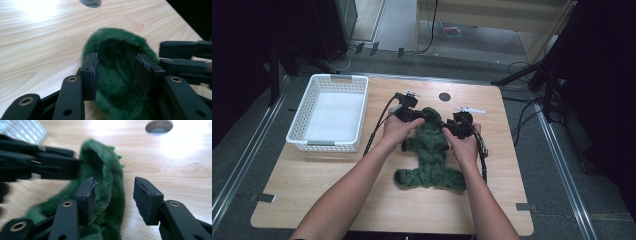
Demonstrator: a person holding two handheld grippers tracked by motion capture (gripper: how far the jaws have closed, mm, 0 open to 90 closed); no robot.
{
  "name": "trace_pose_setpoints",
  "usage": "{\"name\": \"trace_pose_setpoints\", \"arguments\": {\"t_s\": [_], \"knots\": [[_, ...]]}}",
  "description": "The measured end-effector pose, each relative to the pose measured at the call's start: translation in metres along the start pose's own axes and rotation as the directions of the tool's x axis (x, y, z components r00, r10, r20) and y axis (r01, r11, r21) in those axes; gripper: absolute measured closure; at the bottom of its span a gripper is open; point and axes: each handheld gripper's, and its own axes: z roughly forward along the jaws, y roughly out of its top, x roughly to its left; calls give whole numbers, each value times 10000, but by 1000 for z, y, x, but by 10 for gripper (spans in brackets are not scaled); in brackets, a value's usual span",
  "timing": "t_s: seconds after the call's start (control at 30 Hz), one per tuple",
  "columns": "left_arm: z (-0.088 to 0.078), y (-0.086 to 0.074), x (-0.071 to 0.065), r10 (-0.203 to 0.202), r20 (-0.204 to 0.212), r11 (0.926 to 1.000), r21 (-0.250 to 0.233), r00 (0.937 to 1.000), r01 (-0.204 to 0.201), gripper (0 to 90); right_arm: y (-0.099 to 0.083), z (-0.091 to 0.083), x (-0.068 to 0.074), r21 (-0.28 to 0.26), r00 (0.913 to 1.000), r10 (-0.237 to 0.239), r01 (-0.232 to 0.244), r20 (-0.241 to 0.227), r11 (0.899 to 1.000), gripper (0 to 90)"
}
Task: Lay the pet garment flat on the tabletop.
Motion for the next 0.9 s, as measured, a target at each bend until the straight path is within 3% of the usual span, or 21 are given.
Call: {"name": "trace_pose_setpoints", "arguments": {"t_s": [0.07, 0.13, 0.17, 0.23, 0.3, 0.4, 0.5, 0.63, 0.7, 0.77, 0.83, 0.9], "knots": [[-5, -4, 1, -34, 22, 10000, -87, 10000, 34, 573, 0, 7, 0, 135, 9999, -98, 100, -115, 9999, 662], [-11, -8, 0, 13, 101, 9998, -178, 9999, -12, 578, 1, 9, -1, 317, 9992, -390, 386, 119, 9988, 851], [-13, -10, -1, 16, 109, 9997, -236, 9999, -14, 578, 1, 9, -3, 327, 9990, -399, 392, 210, 9987, 884], [-18, -14, -2, 58, 83, 9997, -229, 9999, -56, 575, 2, 10, -11, 239, 9984, 22, -35, 571, 9997, 894], [-21, -18, -1, -48, 68, 9995, -306, 10000, 50, 569, 2, 11, -18, 291, 9981, 136, -154, 605, 9995, 872], [-27, -25, 3, -260, -41, 9989, -398, 9997, 259, 559, 3, 5, -26, -42, 10000, 76, -76, -7, 10000, 642], [-31, -34, 6, -326, -171, 9988, -374, 9993, 320, 550, 4, -19, -32, -602, 9912, 368, -447, -1274, 9972, 600], [-36, -46, 5, -408, -145, 9987, -303, 9991, 403, 556, -8, -51, -32, -756, 9879, 124, -243, -1545, 9968, 590], [-41, -51, 3, -381, -162, 9986, -378, 9991, 375, 555, -20, -65, -31, -879, 9815, -183, 15, -1907, 9961, 563], [-46, -57, 2, -483, -77, 9979, -428, 9988, 480, 543, -32, -77, -30, -1030, 9692, -570, 330, -2395, 9941, 540], [-49, -64, 1, -564, -107, 9976, -404, 9984, 559, 529, -43, -82, -30, -830, 9594, -793, 588, -2707, 9948, 513], [-49, -70, -1, -608, -236, 9979, -248, 9979, 602, 525, -52, -79, -30, -425, 9618, -919, 837, -2579, 9956, 498]]}}
